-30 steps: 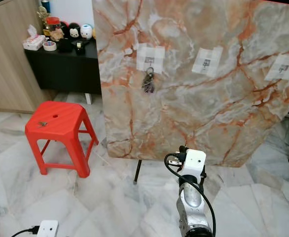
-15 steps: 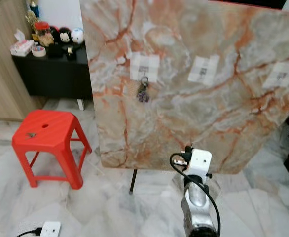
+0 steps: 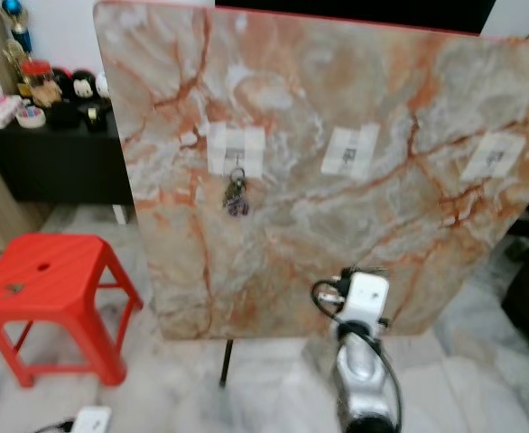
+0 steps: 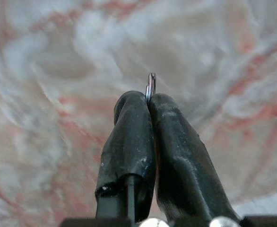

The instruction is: Hang keys on a hook

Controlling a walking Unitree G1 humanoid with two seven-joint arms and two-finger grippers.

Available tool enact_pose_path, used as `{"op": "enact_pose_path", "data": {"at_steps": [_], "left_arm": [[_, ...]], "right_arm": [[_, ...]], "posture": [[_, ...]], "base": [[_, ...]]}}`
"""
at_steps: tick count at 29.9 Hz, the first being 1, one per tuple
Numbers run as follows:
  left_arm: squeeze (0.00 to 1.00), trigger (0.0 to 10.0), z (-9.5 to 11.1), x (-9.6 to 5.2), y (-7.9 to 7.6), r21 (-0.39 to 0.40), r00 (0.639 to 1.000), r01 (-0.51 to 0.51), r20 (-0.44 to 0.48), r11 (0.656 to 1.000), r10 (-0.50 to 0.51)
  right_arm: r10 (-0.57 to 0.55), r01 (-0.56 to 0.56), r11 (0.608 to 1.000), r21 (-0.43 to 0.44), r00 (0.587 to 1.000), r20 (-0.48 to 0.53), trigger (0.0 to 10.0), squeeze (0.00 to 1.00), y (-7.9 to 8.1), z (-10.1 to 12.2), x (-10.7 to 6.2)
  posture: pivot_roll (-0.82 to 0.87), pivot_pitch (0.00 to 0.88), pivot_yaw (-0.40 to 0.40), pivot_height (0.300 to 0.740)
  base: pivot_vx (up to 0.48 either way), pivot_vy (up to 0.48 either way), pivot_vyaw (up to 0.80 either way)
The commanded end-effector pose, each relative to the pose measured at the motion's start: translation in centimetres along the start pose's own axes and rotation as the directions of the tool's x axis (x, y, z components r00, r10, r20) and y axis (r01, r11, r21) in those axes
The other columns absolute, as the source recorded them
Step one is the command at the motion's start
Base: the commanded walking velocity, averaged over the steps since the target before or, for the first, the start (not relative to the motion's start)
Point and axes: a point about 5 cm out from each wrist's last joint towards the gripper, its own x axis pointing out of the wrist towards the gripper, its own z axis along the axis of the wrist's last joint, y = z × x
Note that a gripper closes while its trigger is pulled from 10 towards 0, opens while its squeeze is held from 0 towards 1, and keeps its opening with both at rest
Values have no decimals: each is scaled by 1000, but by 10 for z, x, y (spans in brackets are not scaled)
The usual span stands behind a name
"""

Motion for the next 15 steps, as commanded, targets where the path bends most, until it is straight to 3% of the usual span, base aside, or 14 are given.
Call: {"op": "enact_pose_path", "data": {"at_steps": [1, 13, 15], "left_arm": [[0, 10000, -1, 1, -15, -3, 999, 38, -10, 999, -38], [0, 10000, -4, 1, -19, 0, 999, 39, -21, 999, -39], [0, 10000, -6, 0, -19, 9, 999, 35, -28, 999, -35]], "right_arm": [[-31, 31, 999, -29, 999, 25, 10000, 0, -16, 4, 1], [1, 2, 997, -80, 999, 36, 10000, 0, -14, 4, 0], [7, -3, 997, -80, 999, 48, 10000, 0, -13, 6, 0]], "posture": [[64, 0, -123, 740], [62, 0, -126, 740], [59, 0, -126, 740]], "base": [[307, 0, 0], [294, 0, 0], [0, 0, 0]]}}
